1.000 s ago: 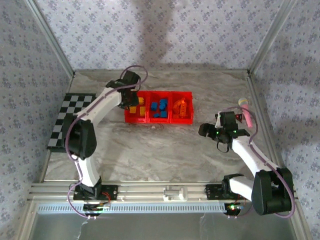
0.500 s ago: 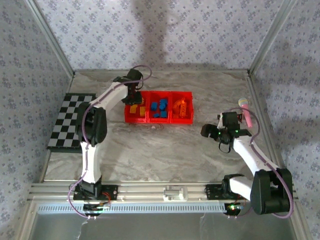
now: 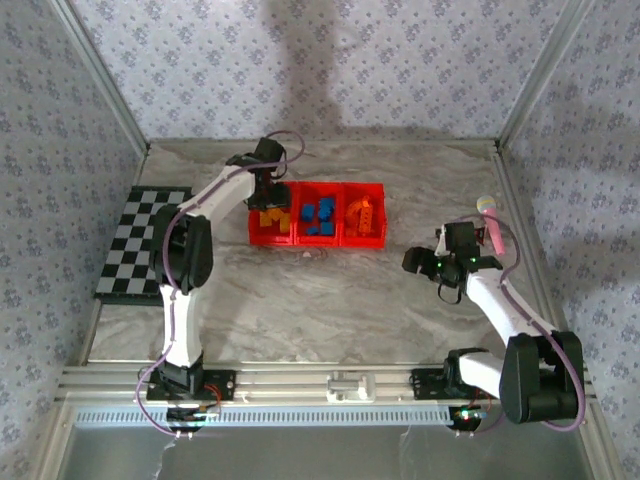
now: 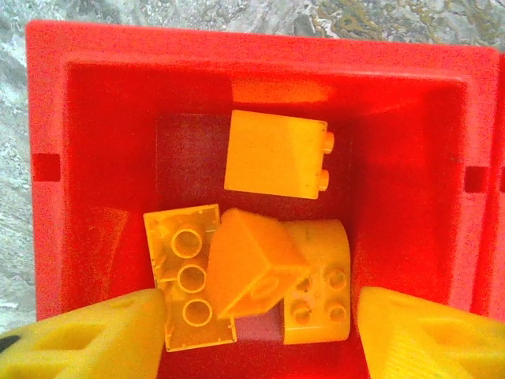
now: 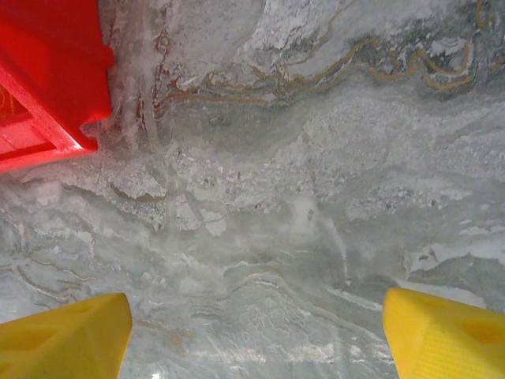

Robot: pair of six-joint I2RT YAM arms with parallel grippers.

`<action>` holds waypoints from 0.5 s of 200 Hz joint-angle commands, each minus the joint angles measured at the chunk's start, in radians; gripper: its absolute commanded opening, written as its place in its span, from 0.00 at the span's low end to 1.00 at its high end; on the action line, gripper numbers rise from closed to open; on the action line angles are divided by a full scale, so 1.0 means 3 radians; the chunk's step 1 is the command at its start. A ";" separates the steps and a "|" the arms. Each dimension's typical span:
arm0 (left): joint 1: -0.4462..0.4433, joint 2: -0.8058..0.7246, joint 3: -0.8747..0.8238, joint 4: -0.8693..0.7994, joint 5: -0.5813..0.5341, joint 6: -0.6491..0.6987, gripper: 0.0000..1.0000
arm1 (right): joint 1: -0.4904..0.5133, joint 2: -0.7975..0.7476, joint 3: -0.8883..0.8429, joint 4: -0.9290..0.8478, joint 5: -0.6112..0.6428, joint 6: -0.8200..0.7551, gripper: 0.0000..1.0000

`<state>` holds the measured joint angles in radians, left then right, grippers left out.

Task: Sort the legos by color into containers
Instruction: Place the lego in the container, then reset both arms

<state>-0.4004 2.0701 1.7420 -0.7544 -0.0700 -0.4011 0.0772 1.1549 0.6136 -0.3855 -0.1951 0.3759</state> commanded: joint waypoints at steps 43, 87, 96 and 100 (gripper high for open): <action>0.0025 -0.1224 -0.1044 0.0865 -0.0143 0.0126 1.00 | -0.0085 0.0041 0.0223 -0.0089 0.0100 -0.0100 1.00; 0.0041 -0.2244 -0.2333 0.2050 -0.0296 0.0254 1.00 | -0.0068 0.0056 0.0284 0.0102 0.0200 -0.0128 1.00; 0.0040 -0.2485 -0.2638 0.2361 -0.0322 0.0321 1.00 | -0.0046 0.0007 0.0262 0.0198 0.0283 -0.0165 1.00; 0.0041 -0.2595 -0.2780 0.2502 -0.0338 0.0352 1.00 | -0.0030 -0.0027 0.0250 0.0241 0.0337 -0.0183 1.00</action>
<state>-0.3969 1.4361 1.0897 -0.2852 -0.1257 -0.3546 0.0578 1.1690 0.6685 -0.3717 -0.1608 0.3538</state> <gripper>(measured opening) 0.995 0.996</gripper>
